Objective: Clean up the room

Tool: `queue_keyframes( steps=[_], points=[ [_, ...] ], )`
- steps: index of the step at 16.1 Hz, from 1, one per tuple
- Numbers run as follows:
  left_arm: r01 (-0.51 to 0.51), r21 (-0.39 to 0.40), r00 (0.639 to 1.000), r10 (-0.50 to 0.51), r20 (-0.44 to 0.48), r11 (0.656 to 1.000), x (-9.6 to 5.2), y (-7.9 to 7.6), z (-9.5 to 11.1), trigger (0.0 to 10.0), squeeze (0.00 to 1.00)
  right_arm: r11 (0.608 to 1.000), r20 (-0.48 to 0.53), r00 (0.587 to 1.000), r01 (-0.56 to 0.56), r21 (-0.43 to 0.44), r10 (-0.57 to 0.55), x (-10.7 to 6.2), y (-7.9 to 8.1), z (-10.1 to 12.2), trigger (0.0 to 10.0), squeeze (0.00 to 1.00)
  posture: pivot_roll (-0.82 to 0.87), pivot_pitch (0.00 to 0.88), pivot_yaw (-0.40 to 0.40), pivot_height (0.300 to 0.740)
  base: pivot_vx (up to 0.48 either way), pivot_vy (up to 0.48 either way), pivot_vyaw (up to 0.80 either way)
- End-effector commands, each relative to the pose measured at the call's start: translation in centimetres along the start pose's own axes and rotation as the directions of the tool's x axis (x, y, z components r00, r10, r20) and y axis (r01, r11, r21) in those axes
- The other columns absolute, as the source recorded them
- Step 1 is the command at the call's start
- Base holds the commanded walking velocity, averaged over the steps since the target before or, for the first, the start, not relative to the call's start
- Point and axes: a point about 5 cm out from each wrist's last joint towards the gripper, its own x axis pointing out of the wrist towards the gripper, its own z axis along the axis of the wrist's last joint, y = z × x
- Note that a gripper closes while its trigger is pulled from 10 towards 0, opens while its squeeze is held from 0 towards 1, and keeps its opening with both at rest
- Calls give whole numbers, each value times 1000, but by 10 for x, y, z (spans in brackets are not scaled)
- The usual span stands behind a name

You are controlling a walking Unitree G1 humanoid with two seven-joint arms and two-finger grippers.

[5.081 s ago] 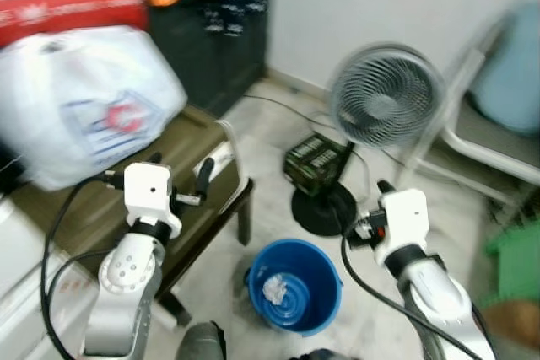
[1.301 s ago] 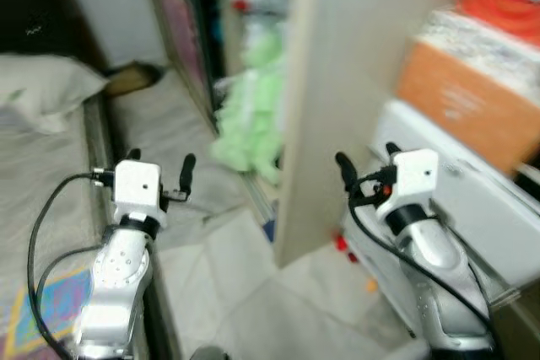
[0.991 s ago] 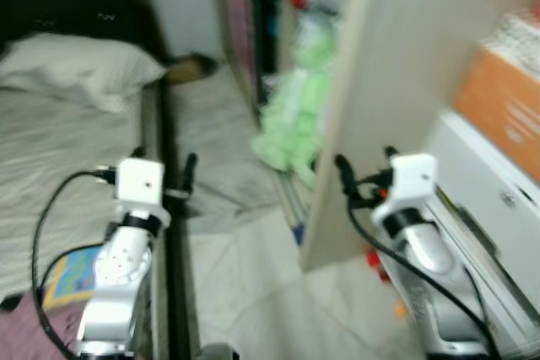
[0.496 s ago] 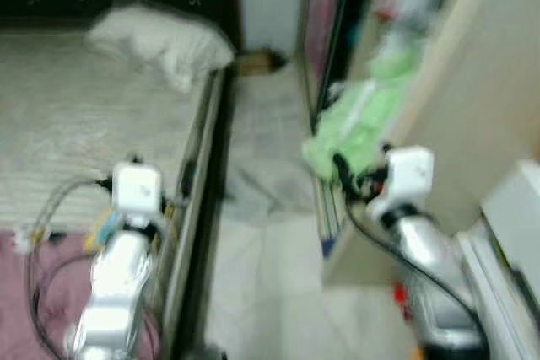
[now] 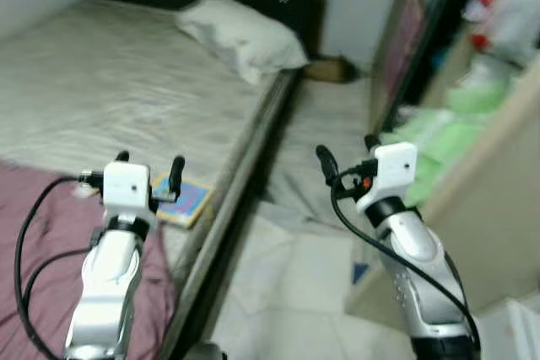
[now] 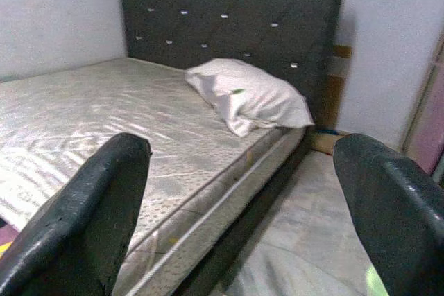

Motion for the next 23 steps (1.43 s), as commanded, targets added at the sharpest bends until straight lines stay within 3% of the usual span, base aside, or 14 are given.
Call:
queue_keyframes(
  steps=[1,15,18,19,20,21,23],
  points=[
    [12,-6,1000,-12,5,1000,0,-4,1,10000,0,1000,0,1000,20,-9,-20,-1,-7,0,10000,0,-29,0,-48,740,0,0,800],
    [23,-9,1000,-23,12,1000,3,-5,5,10000,0,1000,2,1000,2,-3,-2,5,-4,-1,10000,0,1,0,-45,740,0,0,800],
    [59,48,998,-61,35,997,-1,-6,14,10000,0,1000,15,1000,-5,11,4,9,1,1,10000,0,41,57,-32,740,0,0,800],
    [29,29,999,-30,35,999,-5,-9,17,10000,0,1000,6,1000,-9,17,9,6,2,-1,10000,0,43,72,-45,740,0,0,800],
    [13,87,999,-17,42,996,-7,-11,18,10000,0,1000,-1,1000,-16,13,16,4,1,-1,10000,0,42,75,-54,740,0,0,800],
    [20,89,998,-25,54,996,-10,-18,21,10000,0,1000,-1,1000,-20,10,20,4,0,-1,10000,0,39,88,-66,740,0,0,800],
    [15,52,999,-17,35,999,-15,-26,17,10000,0,1000,0,1000,-14,10,14,7,-5,2,10000,0,35,91,-98,740,0,0,281]
  ],
)
